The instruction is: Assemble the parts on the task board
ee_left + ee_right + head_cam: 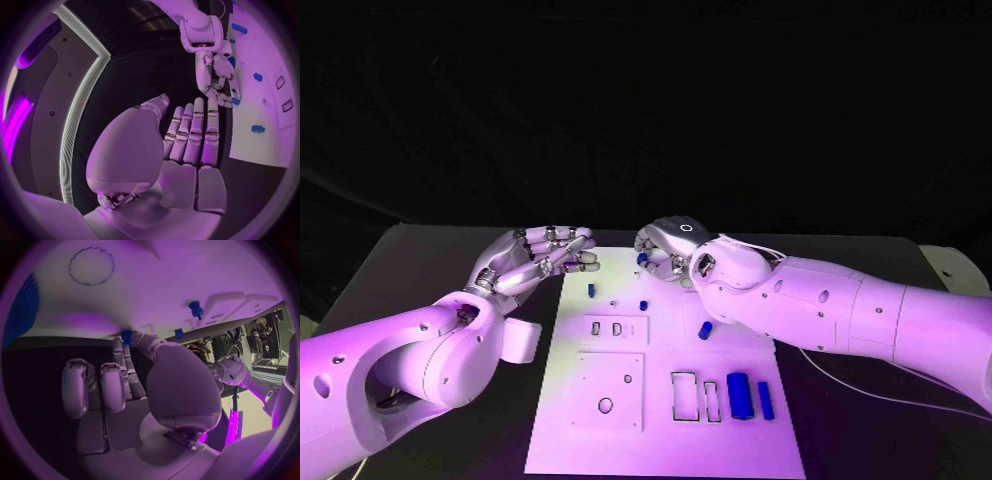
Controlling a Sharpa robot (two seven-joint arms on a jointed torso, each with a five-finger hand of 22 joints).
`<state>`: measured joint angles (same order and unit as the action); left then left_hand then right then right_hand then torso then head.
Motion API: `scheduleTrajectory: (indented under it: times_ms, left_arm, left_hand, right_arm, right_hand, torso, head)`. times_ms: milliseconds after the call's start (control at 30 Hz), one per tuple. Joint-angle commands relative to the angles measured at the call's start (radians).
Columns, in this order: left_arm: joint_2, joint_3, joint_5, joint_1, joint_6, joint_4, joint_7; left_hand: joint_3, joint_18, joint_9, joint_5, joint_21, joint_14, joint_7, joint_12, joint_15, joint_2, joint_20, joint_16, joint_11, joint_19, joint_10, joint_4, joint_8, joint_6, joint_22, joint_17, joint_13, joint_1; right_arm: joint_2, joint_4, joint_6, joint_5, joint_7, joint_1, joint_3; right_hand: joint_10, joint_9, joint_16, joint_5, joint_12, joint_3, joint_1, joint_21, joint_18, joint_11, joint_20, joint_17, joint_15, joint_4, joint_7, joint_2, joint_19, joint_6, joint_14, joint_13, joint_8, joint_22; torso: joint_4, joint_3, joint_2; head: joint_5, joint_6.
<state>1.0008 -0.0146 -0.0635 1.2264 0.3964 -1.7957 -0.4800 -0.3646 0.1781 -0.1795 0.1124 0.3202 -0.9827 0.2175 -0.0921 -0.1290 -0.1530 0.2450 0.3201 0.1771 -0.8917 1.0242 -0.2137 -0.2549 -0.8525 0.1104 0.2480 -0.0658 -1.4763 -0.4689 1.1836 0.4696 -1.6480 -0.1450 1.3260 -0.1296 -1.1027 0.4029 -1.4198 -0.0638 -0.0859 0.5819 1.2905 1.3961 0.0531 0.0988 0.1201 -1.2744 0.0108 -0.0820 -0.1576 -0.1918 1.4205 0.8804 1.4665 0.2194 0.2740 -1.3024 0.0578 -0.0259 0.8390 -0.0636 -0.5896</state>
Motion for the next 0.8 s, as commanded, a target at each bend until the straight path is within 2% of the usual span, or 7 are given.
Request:
scheduleTrajectory:
  times_ms: [33,233,400,533,667,733,800]
  left_arm:
    - [0.0,0.001,-0.004,0.002,-0.02,-0.003,-0.007]
    - [0.004,0.001,-0.004,0.002,-0.02,-0.001,-0.006]
    - [0.009,0.001,-0.004,0.002,-0.02,0.0,-0.007]
    - [0.012,0.001,-0.003,0.002,-0.022,0.002,-0.007]
    - [0.014,0.001,-0.002,0.002,-0.025,0.004,-0.007]
    - [0.015,0.001,-0.002,0.002,-0.026,0.006,-0.007]
    - [0.015,0.001,-0.002,0.002,-0.026,0.007,-0.007]
  left_hand:
    - [-0.005,0.005,0.001,-0.007,0.004,0.004,0.02,0.005,-0.005,-0.005,0.001,-0.005,0.005,-0.007,-0.001,-0.002,0.005,0.005,-0.002,0.001,-0.001,0.001]
    - [-0.006,0.005,0.002,-0.007,0.004,0.005,0.02,0.006,-0.005,-0.006,0.001,-0.006,0.005,-0.007,-0.001,-0.002,0.005,0.005,-0.002,0.001,-0.001,0.002]
    - [-0.006,0.005,0.002,-0.007,0.004,0.005,0.02,0.006,-0.005,-0.006,0.001,-0.006,0.005,-0.007,-0.001,-0.002,0.005,0.005,-0.002,0.001,-0.001,0.002]
    - [-0.006,0.005,0.002,-0.007,0.004,0.005,0.02,0.006,-0.005,-0.006,0.001,-0.006,0.005,-0.007,-0.001,-0.002,0.005,0.005,-0.002,0.001,-0.001,0.002]
    - [-0.006,0.005,0.002,-0.007,0.004,0.006,0.02,0.007,-0.006,-0.006,0.001,-0.007,0.005,-0.007,-0.001,-0.001,0.005,0.005,-0.002,0.002,-0.001,0.002]
    - [-0.006,0.005,0.002,-0.007,0.004,0.006,0.02,0.007,-0.006,-0.006,0.001,-0.007,0.005,-0.007,-0.001,-0.001,0.005,0.006,-0.002,0.002,-0.001,0.002]
    - [-0.006,0.005,0.002,-0.007,0.004,0.006,0.02,0.007,-0.006,-0.006,0.001,-0.007,0.005,-0.007,-0.001,-0.001,0.005,0.006,-0.002,0.002,-0.001,0.002]
  right_arm:
    - [-0.007,0.009,0.0,-0.003,0.004,0.001,0.001]
    - [-0.057,0.063,0.028,-0.008,-0.004,0.001,0.001]
    - [-0.143,0.152,0.053,-0.004,-0.008,0.006,0.007]
    - [-0.225,0.223,0.067,0.044,0.005,0.014,0.015]
    - [-0.307,0.28,0.034,0.152,0.018,0.023,0.021]
    - [-0.342,0.299,0.005,0.215,0.02,0.026,0.022]
    - [-0.376,0.312,-0.033,0.272,0.016,0.029,0.023]
  right_hand:
    - [0.035,-0.003,0.011,-0.006,0.009,-0.014,-0.004,-0.028,0.017,0.003,0.003,0.016,0.01,-0.009,0.002,-0.031,-0.024,-0.033,0.038,-0.004,-0.025,0.034]
    - [0.05,-0.001,0.016,-0.008,0.009,-0.031,-0.006,-0.04,0.02,0.005,0.004,0.025,0.011,-0.012,-0.001,-0.041,-0.031,-0.039,0.036,-0.005,-0.032,0.048]
    - [0.043,0.003,0.018,-0.009,-0.001,-0.044,-0.007,-0.038,0.019,0.003,0.004,0.03,0.009,-0.016,-0.002,-0.045,-0.026,-0.032,0.035,-0.003,-0.032,0.043]
    - [-0.003,0.011,0.004,-0.019,-0.035,-0.054,0.004,-0.018,0.011,-0.002,-0.001,0.009,0.004,-0.024,-0.002,-0.04,-0.005,-0.007,0.041,0.008,-0.028,0.01]
    - [-0.113,0.016,-0.02,-0.048,-0.099,-0.052,0.018,0.018,0.0,-0.016,-0.008,-0.03,-0.005,-0.024,-0.007,-0.047,0.025,0.013,0.051,0.037,-0.032,-0.043]
    - [-0.158,0.018,-0.03,-0.061,-0.137,-0.065,0.017,0.033,-0.005,-0.025,-0.014,-0.045,-0.013,-0.024,-0.002,-0.057,0.037,0.013,0.055,0.066,-0.036,-0.063]
    - [-0.205,0.024,-0.044,-0.114,-0.246,-0.118,0.004,0.054,-0.012,-0.042,-0.028,-0.066,-0.026,-0.032,0.011,-0.075,0.054,0.004,0.06,0.165,-0.044,-0.095]
  torso:
    - [-0.0018,0.0007,0.0]
    - [-0.0054,0.0016,0.0]
    - [-0.0098,0.0039,-0.001]
    - [-0.0162,0.0072,-0.005]
    - [-0.0223,0.0098,-0.007]
    - [-0.0254,0.0115,-0.008]
    - [-0.028,0.0135,-0.008]
  head:
    - [0.003,0.0]
    - [0.005,0.003]
    - [0.005,0.007]
    - [0.003,0.011]
    - [0.0,0.013]
    - [-0.001,0.014]
    - [0.0,0.014]
